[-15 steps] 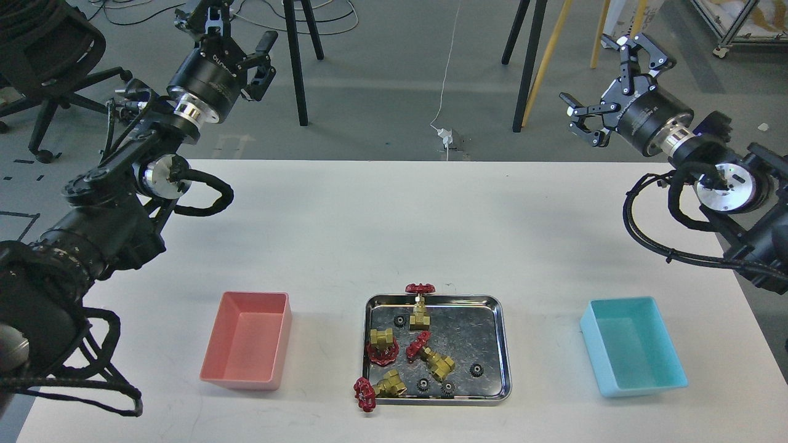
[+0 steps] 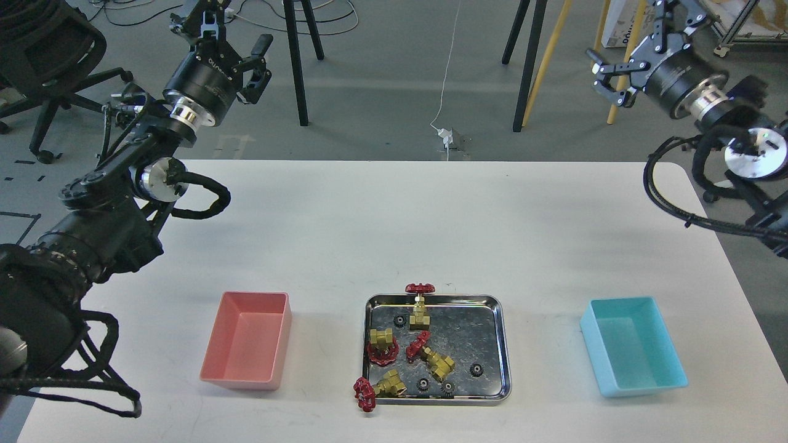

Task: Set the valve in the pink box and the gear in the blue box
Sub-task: 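Swing the left arm down toward the metal tray of parts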

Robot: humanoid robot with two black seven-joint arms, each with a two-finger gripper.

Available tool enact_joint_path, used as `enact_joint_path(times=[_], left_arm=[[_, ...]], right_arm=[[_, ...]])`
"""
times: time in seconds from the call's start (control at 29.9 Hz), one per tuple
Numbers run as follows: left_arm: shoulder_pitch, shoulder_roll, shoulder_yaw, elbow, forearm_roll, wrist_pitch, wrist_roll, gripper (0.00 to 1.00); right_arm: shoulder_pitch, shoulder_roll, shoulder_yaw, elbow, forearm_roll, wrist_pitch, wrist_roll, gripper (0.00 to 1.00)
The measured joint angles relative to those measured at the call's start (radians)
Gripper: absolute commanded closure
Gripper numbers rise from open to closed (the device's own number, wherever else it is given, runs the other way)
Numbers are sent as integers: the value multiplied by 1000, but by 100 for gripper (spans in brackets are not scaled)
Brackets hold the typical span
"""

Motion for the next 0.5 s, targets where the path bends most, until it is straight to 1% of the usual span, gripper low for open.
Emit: enact_joint_path(times=[0.17,0.23,0.33,0.4,0.47,0.5], left_arm=[[-8,-12,-72,-117,12,0,0,15],[-26,-12,-88,-154,35,0,0,15],[-74,6,-87,-212,149,0,0,15],[-98,46,-78,-294,264,0,0,15],[-135,105,-15,-391,367,0,0,15],[-169,135,50,-442,409,0,-1,15]], right_arm=[[116,-24,-73,-12,-1,0,-89,0],[136,-25,-105,-13,0,0,-108,0],[137,-28,-115,-11,9,0,-115,0],[131,-40,-112,-13,12,0,-116,0],[124,-52,-107,-14,15,0,-116,0],[120,-55,-106,-14,15,0,-116,0]])
